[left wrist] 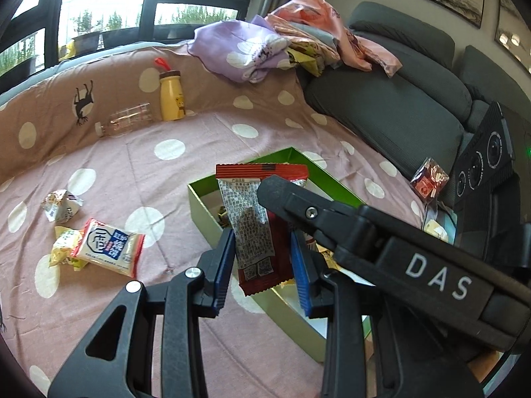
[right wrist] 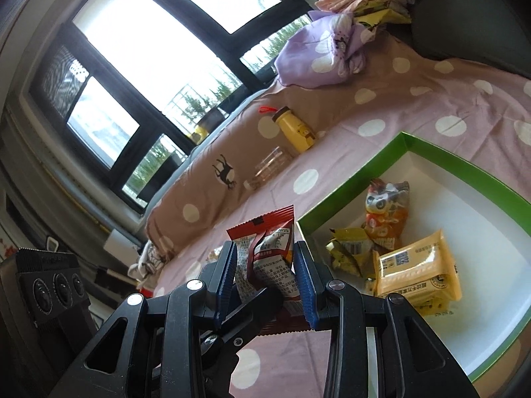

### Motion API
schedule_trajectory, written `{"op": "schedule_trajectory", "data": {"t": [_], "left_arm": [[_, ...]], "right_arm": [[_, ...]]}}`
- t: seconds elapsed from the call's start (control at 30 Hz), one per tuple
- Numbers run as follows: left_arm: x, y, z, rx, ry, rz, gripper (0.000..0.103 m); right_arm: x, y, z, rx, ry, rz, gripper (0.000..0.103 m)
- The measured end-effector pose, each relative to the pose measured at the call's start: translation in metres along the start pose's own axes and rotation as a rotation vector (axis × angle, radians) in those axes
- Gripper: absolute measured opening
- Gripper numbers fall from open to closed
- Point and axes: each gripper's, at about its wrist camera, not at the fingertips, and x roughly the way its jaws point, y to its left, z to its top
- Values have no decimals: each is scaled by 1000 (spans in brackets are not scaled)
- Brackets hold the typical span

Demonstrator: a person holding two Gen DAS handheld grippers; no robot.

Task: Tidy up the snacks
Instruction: 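Lift the red-and-white packet and carry it into the green box, then open the right gripper to release the packet in the box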

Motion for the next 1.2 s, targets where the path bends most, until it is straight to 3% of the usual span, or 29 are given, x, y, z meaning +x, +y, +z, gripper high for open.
{"op": "schedule_trajectory", "data": {"t": [0.57, 1.2], "left_arm": [[54, -28, 7, 44, 136, -99, 33], [92, -34, 1, 25, 247, -141, 33]], "right_arm": [[-9, -55, 8, 154, -15, -130, 39], [0, -87, 6, 251, 27, -230, 39]]}}
